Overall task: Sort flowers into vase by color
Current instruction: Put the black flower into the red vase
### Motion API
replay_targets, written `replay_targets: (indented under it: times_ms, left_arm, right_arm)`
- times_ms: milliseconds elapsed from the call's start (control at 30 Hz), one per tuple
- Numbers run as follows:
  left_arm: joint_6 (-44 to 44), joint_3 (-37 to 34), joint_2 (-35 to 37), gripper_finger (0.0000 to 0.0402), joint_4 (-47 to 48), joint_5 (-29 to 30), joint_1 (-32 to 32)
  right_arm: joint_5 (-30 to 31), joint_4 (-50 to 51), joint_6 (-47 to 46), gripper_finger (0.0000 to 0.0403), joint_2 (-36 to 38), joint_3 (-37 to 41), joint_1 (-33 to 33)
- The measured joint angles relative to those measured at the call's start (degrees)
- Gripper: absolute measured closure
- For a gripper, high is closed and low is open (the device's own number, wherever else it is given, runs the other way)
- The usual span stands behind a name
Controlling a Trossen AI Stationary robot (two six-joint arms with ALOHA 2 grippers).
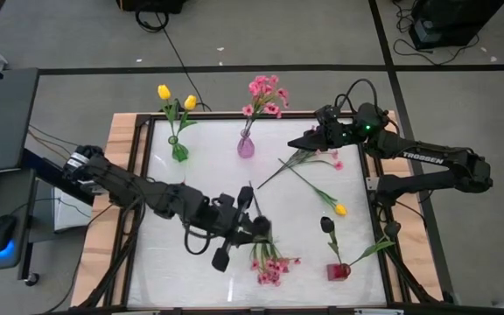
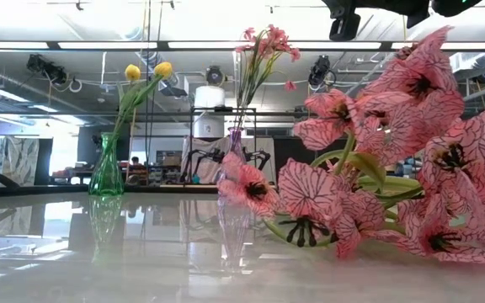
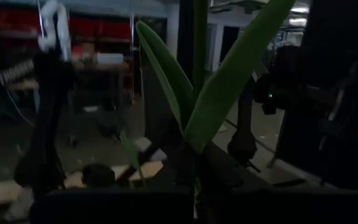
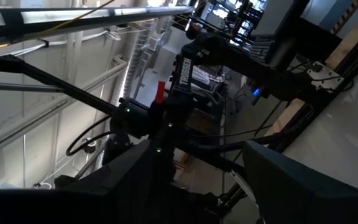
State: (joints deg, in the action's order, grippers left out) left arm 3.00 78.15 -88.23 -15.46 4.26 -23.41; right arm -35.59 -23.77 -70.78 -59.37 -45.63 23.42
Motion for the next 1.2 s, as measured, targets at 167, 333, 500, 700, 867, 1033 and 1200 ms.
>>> replay_targets:
  times_ms: [167,333,500,700,867,1033,1200]
  left_arm:
    - [-3.67,0.0,-0.02,0.0388,-2.22,0.06,-0.11]
    - [-3.88,0.0,-0.3,0.0388,-1.97,0.1,-0.09]
    - [-3.87,0.0,-0.77,0.0388,-1.66,0.1,-0.27]
    - [-3.86,0.02,-2.13,0.0388,-3.35,0.06,-0.29]
    - [-3.73,0.02,-4.33,0.0388,-6.74,0.06,-0.2]
    - [-3.66,0.02,-6.52,0.0388,-9.93,0.04,-0.2]
    - [-3.13,0.8,-9.38,0.0388,-11.22,-0.01,-0.2]
  right_arm:
    - [-0.02,-0.05,0.0,0.0145,0.0,0.0,0.0]
    - [-0.02,-0.09,0.0,0.0145,0.0,0.0,0.0]
    - [-0.02,-0.14,0.0,0.0145,0.0,0.0,0.0]
    - [-0.02,-0.13,0.0,0.0145,0.0,0.0,0.0]
    - [0.0,-0.11,0.0,0.0145,0.0,0.0,0.0]
    - [0.0,-0.09,0.0,0.0145,0.0,0.0,0.0]
    - [0.0,-0.13,0.0,0.0145,0.0,0.0,0.0]
